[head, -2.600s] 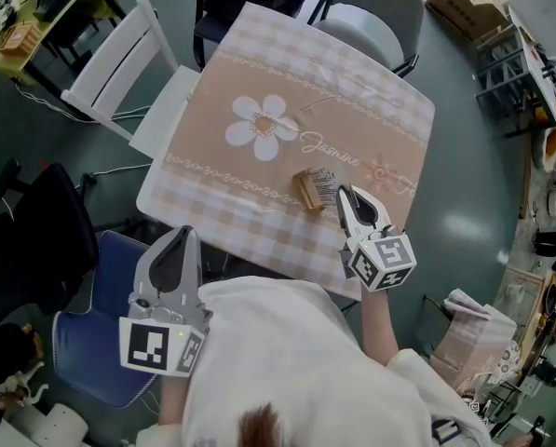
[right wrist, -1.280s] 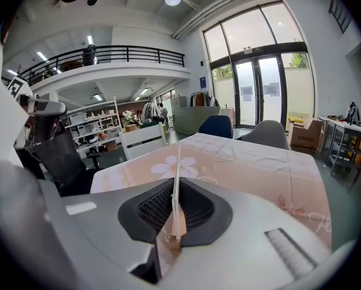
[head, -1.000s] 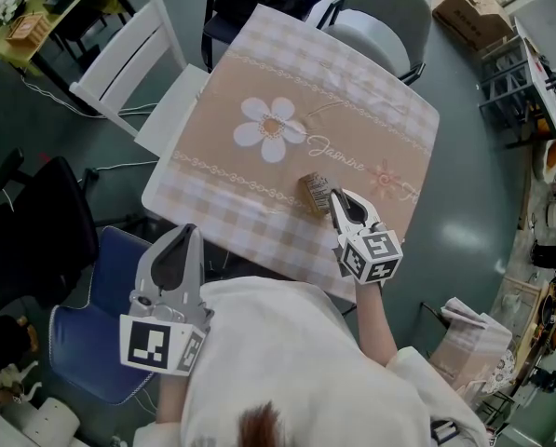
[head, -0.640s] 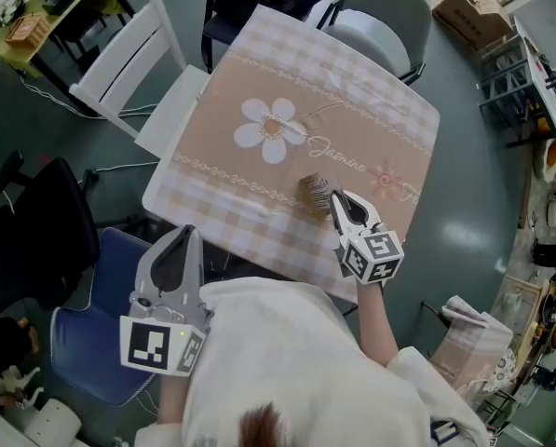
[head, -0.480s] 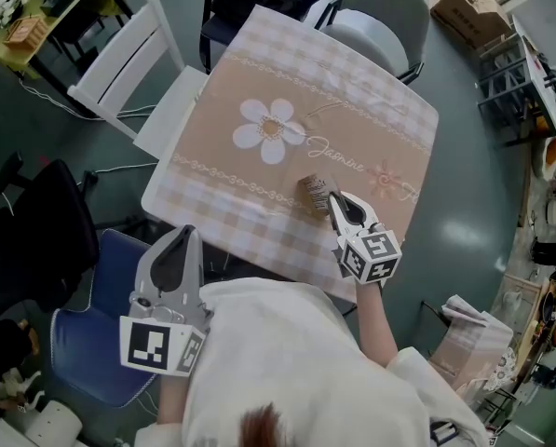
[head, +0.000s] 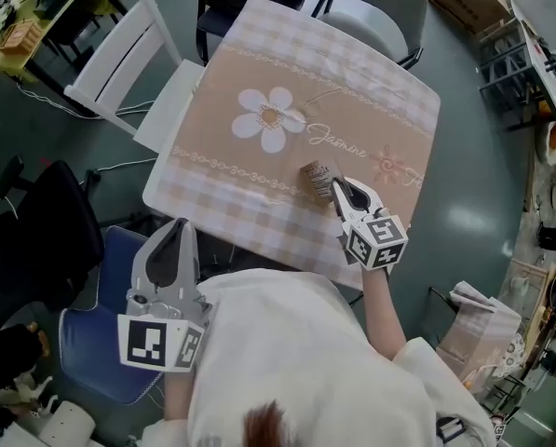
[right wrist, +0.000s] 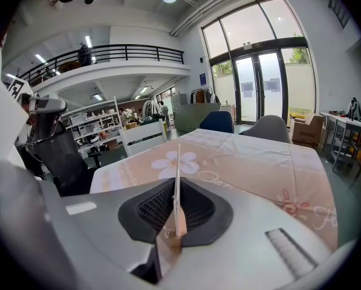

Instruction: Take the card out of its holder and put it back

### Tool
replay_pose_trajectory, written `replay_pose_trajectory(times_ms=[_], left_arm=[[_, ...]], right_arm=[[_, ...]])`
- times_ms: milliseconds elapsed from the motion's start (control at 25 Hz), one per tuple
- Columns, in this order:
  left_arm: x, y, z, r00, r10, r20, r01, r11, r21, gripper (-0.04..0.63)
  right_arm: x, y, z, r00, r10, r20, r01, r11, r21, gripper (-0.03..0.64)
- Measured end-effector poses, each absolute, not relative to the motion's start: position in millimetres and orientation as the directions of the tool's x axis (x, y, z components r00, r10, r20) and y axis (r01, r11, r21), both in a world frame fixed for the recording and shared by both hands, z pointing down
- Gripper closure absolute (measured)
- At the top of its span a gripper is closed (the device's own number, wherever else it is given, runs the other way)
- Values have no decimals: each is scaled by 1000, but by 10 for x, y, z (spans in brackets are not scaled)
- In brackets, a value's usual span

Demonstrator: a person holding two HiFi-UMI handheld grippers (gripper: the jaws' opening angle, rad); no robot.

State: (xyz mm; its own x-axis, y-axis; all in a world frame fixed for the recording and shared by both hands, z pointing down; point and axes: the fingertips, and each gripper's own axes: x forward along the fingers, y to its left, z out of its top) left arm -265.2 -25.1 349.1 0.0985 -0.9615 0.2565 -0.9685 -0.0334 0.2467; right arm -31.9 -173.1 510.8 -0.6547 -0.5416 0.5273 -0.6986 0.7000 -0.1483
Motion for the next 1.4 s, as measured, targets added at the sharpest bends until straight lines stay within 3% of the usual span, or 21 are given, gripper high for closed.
replay_pose_trajectory(times_ms=[840,1000,1400], left_arm=[[-2475,-131,3442,100,-957,272,-975,-40,216,595],[-2389,-76,3414,94,-958,271,-976,-35,213,595],[-2250,11,3308,79,-962,262,-978,-24,208,595]], right_arm=[[-330,-1738,5121,-672,-541,505,-689,707,-160,595],[-322,-1753,5116,-677,-538,503,-685,711,-161,568],[-271,-1807,4732,-709,-578,404,-685,702,-197,571]])
